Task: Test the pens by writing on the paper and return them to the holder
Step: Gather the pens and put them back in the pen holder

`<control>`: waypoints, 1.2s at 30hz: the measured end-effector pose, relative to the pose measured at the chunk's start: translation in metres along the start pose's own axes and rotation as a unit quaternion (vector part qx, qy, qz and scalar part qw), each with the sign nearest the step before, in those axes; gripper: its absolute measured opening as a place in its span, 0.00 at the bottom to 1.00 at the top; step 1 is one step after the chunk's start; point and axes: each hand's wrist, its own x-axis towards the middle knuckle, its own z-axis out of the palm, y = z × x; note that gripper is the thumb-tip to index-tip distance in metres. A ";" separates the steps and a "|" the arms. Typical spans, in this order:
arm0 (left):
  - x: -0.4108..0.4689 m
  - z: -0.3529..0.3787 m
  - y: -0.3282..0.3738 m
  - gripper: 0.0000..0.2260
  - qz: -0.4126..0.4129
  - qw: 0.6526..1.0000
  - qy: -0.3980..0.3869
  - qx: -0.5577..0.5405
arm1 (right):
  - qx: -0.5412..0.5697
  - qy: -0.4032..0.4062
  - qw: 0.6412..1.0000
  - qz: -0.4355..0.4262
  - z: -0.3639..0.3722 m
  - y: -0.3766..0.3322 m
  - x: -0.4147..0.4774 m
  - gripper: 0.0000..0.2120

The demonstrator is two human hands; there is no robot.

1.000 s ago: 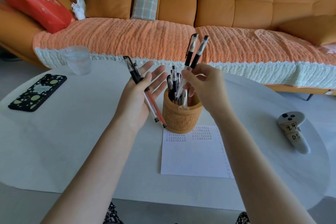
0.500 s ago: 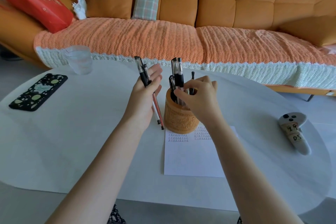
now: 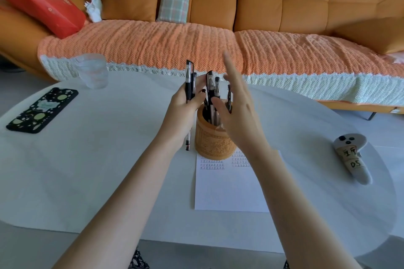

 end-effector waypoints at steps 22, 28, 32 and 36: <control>-0.029 0.006 0.019 0.08 -0.054 0.987 -0.102 -0.111 | 0.151 -0.006 0.978 0.143 -0.019 -0.041 0.001 0.10; -0.029 0.010 0.012 0.10 -0.054 0.980 -0.160 -0.101 | 0.291 -0.055 0.928 0.225 -0.031 -0.036 0.000 0.03; -0.027 0.010 0.013 0.13 -0.068 0.979 -0.131 -0.139 | 0.262 0.077 0.944 0.184 -0.034 -0.026 0.003 0.02; -0.020 -0.006 0.007 0.09 -0.021 0.990 -0.025 -0.135 | 0.230 0.250 0.930 0.140 -0.053 -0.013 0.015 0.02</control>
